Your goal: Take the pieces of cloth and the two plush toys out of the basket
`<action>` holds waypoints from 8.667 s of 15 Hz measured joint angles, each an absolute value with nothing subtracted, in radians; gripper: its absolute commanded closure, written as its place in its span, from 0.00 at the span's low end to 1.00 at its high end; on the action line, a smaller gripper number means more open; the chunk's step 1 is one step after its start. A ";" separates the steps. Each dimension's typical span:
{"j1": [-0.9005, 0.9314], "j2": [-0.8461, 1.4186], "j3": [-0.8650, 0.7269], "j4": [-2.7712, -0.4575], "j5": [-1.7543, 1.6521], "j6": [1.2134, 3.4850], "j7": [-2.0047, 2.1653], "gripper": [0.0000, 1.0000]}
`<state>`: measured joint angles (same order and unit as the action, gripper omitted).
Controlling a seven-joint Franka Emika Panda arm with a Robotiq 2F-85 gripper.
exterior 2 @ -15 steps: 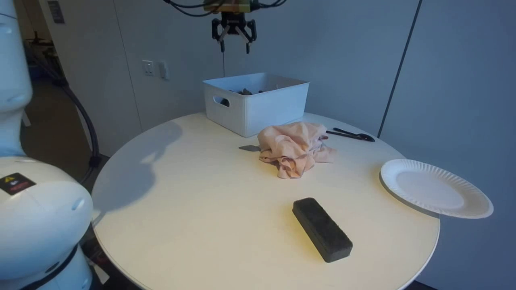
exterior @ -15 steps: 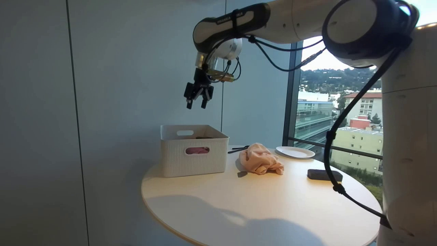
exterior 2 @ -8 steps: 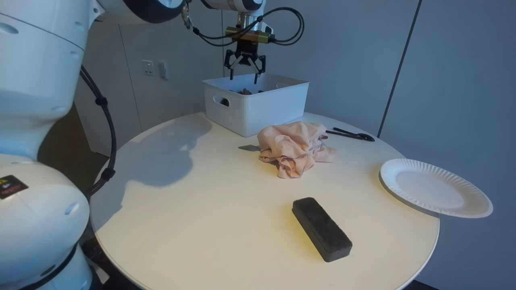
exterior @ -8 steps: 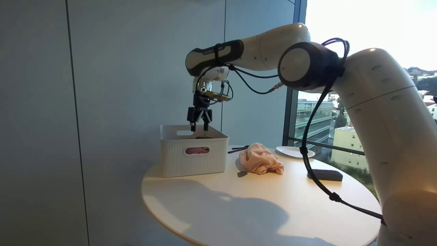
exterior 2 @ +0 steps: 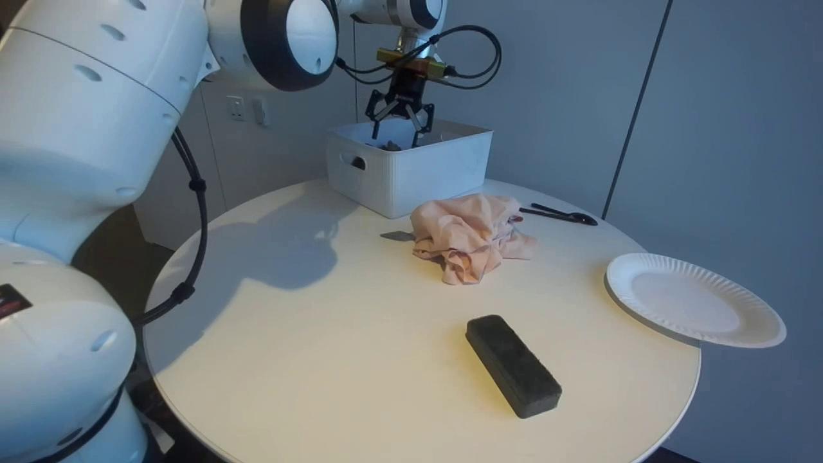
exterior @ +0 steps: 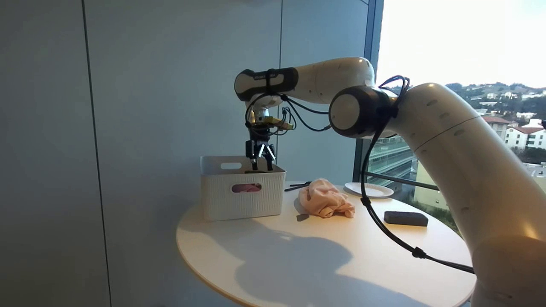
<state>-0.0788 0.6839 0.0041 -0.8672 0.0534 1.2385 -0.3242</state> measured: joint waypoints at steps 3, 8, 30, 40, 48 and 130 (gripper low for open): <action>-0.082 0.724 0.011 -0.799 0.053 1.193 -0.350 0.00; -0.082 0.730 0.014 -0.779 0.053 1.182 -0.353 0.00; -0.048 1.021 0.024 -0.611 0.012 1.552 -0.387 1.00; -0.006 0.880 0.016 -0.537 -0.059 1.657 -0.437 0.96; 0.006 0.726 -0.092 -0.524 -0.192 1.711 -0.293 0.96; -0.039 0.716 0.142 -1.188 0.084 1.881 -1.022 0.32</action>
